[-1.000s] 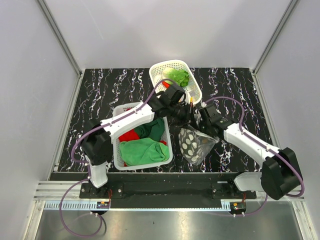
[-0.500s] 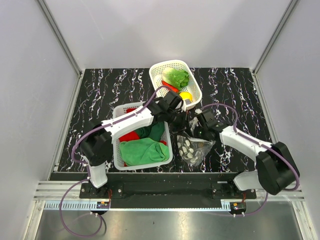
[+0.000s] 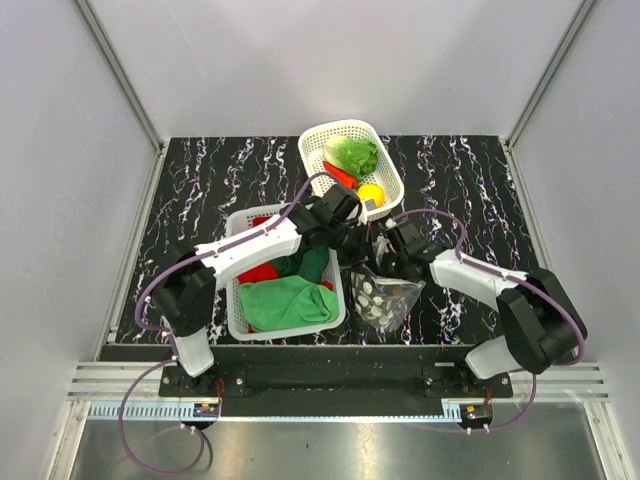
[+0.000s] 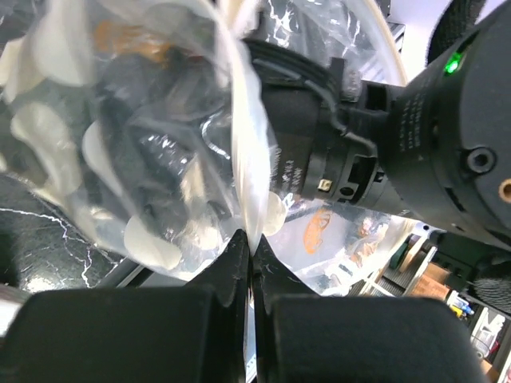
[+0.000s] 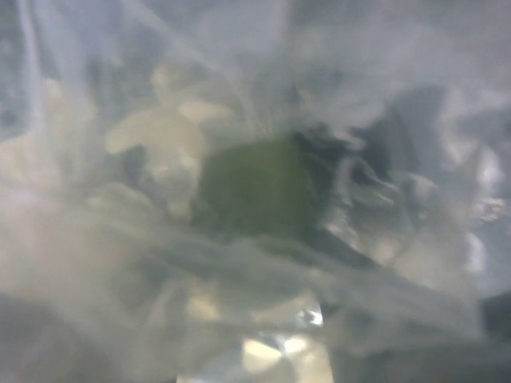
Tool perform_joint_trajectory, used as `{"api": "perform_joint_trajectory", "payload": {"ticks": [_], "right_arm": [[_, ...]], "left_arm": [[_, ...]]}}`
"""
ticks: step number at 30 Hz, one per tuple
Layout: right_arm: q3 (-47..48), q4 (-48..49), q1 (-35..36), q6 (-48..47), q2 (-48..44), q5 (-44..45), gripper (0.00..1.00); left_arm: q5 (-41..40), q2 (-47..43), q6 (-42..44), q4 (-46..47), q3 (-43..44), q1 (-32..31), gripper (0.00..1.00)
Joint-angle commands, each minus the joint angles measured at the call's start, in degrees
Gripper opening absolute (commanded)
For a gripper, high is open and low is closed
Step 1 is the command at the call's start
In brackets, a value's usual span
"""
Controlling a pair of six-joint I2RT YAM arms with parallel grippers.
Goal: Open the zip-top bag and remove the fake food
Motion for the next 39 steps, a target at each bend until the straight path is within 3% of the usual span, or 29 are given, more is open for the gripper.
{"api": "perform_joint_trajectory", "payload": {"ticks": [1,4,10,15,24,31,39], "right_arm": [[3.1,-9.1,0.4,-1.8,-5.1,8.6,0.21],[6.1,-13.7,0.4,-1.6,-10.0,8.7,0.07],[11.8,-20.7,0.4,0.3,-14.4,12.6,0.05],[15.6,-23.0,0.3,5.7,-12.4,16.4,0.03],[20.9,-27.3,0.2,16.3,-9.3,12.9,0.0],[14.9,-24.6,0.2,4.1,-14.6,11.9,0.0],[6.0,-19.7,0.2,-3.2,-22.2,3.4,0.0]], "left_arm": [[-1.7,-4.3,1.2,1.3,-1.0,0.4,0.0],[-3.2,-5.0,1.9,1.3,-2.0,1.0,0.0],[-3.9,-4.6,2.2,0.3,-1.9,0.6,0.0],[-4.0,-3.6,2.3,0.0,0.5,-1.0,0.0],[-6.2,-1.9,3.0,-2.3,4.6,-2.4,0.0],[-13.3,-6.1,4.5,-4.8,4.8,1.7,0.0],[-12.8,-5.8,4.3,-4.8,8.3,2.5,0.0]]}}
